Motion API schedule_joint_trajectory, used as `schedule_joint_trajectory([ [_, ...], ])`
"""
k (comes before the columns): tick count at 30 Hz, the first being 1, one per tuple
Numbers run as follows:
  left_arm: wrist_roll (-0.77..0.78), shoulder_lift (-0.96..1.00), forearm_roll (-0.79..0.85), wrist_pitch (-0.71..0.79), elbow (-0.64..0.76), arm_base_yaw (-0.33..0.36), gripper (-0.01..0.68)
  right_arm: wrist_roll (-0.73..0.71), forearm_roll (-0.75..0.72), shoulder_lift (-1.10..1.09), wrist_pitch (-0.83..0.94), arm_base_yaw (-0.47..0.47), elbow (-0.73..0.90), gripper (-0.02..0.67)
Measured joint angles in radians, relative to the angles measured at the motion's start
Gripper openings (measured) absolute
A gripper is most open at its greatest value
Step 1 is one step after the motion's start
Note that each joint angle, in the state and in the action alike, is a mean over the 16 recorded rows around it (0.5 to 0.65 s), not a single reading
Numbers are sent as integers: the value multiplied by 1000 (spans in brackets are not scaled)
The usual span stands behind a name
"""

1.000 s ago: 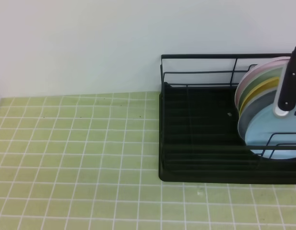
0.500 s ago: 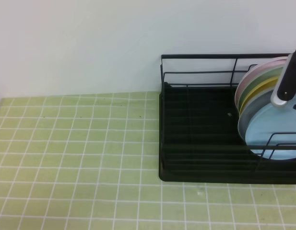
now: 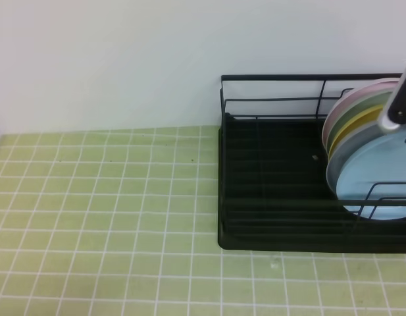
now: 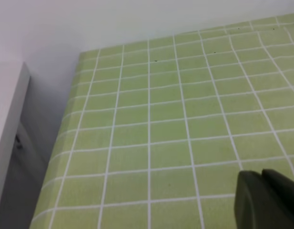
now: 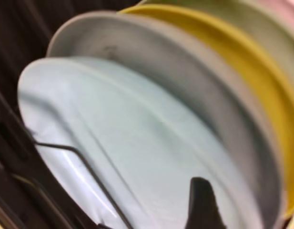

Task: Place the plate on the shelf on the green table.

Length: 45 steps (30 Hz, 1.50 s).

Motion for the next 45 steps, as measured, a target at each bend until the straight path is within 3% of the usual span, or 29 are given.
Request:
schedule_joint_trajectory([
  [11,2,0,1,22,0,0,-2,43,5,-71,73,1,0,420],
  [20,2,0,2,22,0,0,-2,194,11,-195,59,2,0,400],
  [23,2,0,3,21,2,0,-2,271,12,-266,55,2,0,360],
  [37,2,0,4,21,2,0,-2,499,164,-644,190,2,0,24],
  [45,3,0,3,22,0,0,-2,510,234,-756,250,-2,32,-3],
])
